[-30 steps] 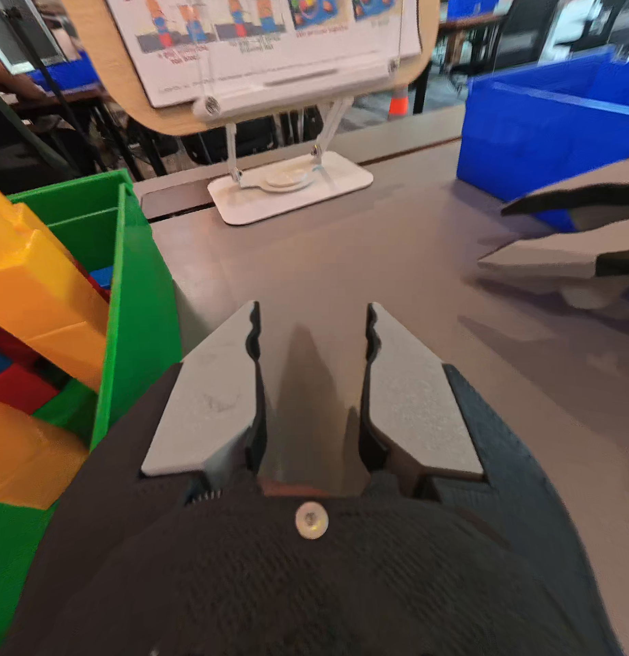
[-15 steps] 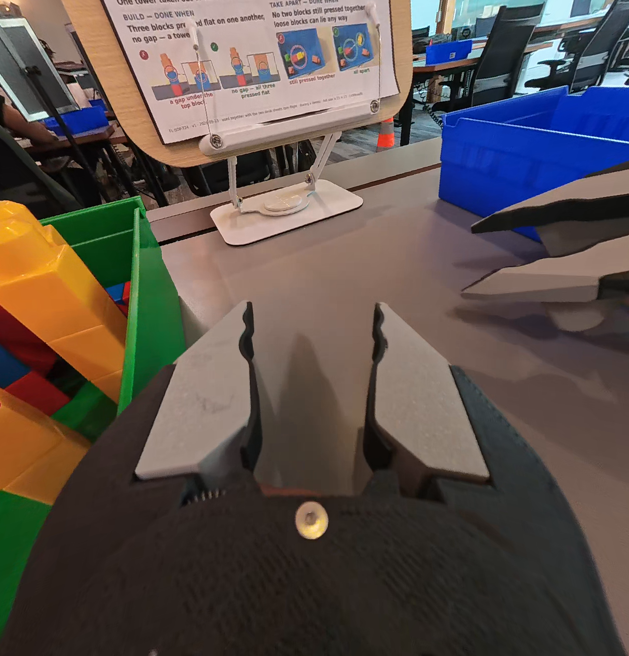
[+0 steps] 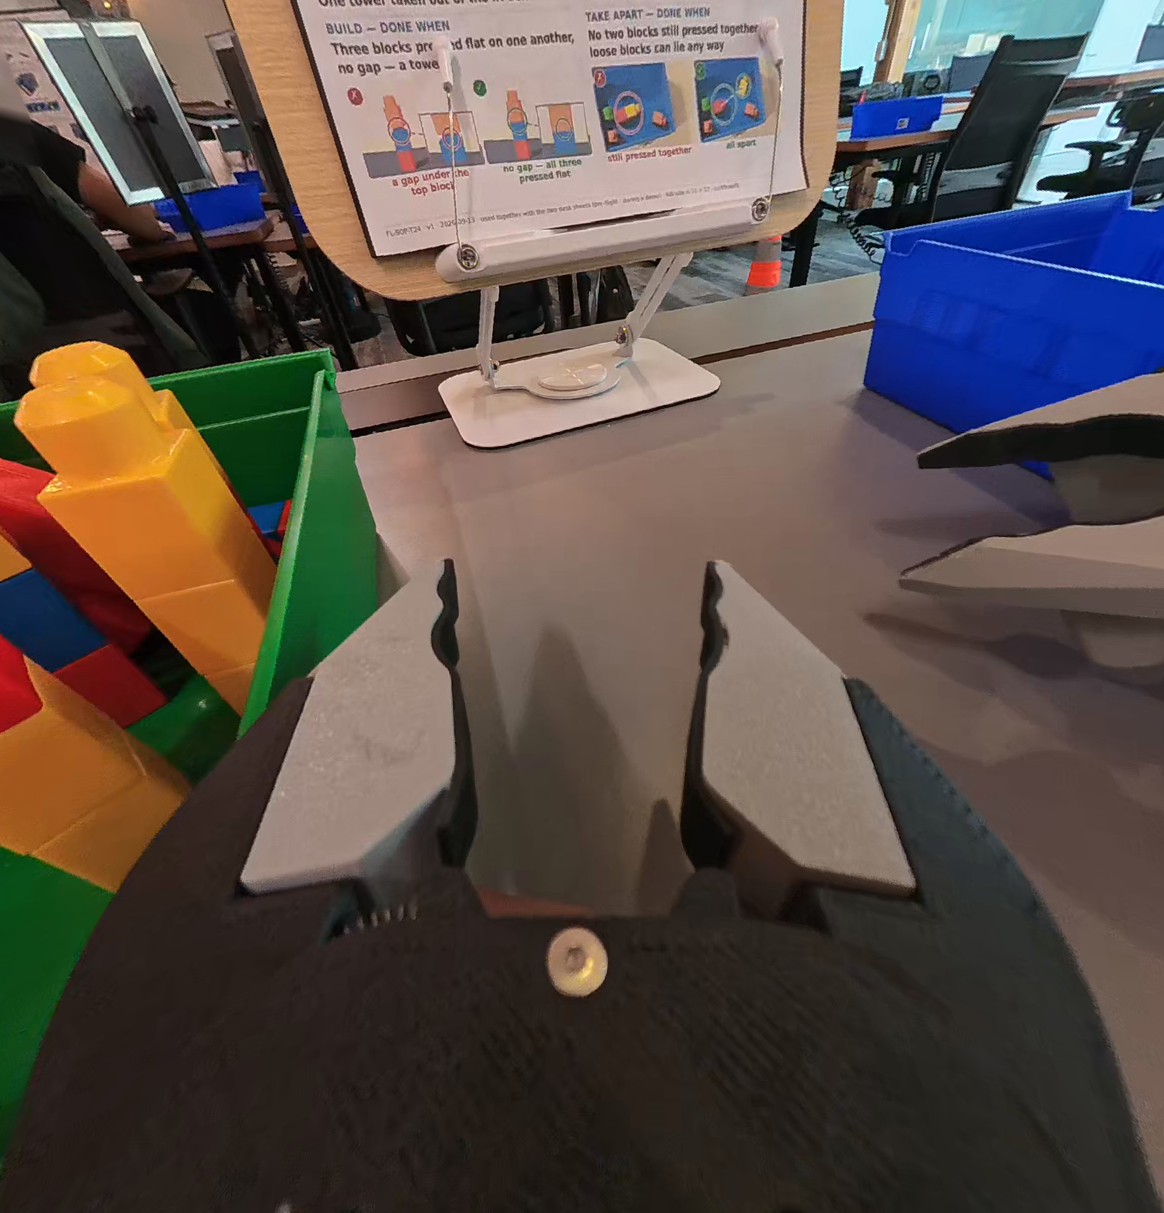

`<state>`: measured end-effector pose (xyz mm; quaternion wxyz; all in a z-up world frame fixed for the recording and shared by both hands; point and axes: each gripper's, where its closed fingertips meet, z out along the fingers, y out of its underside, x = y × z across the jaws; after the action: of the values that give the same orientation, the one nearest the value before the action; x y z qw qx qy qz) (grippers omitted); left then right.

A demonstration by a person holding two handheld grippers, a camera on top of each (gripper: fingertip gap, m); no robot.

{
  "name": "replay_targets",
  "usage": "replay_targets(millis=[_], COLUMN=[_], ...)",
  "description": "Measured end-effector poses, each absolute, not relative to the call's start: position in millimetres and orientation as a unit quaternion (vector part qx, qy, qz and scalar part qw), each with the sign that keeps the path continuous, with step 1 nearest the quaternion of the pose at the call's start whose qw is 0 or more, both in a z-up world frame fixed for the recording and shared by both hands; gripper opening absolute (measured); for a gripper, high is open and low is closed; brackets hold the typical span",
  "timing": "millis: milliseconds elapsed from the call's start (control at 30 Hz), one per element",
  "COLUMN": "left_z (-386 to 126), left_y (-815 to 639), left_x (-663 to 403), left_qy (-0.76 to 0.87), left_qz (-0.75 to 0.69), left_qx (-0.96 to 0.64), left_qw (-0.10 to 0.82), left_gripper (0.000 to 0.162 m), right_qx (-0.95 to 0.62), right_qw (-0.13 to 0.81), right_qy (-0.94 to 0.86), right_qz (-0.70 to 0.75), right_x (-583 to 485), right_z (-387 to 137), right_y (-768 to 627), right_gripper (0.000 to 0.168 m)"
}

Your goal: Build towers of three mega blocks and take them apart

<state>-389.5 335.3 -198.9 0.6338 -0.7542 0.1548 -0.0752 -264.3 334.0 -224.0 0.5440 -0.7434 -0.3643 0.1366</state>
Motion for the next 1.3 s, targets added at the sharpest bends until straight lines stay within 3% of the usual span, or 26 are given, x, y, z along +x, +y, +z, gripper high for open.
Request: replay_targets(millis=[633, 1300], left_z=[-205, -205], left_y=[337, 335], left_x=[-383, -383], left_qy=[0.185, 0.187], left_qz=[-0.011, -0.009], left_qx=[-0.758, -0.759], left_qw=[0.625, 0.624], left_gripper=[0.064, 0.063], right_qx=[-0.692, -0.687], right_qw=[0.613, 0.617], right_qy=[-0.378, -0.378], right_qz=[0.045, 0.072], right_x=[-274, -280], right_z=[-194, -191], right_y=[324, 318], right_gripper=[0.058, 0.058])
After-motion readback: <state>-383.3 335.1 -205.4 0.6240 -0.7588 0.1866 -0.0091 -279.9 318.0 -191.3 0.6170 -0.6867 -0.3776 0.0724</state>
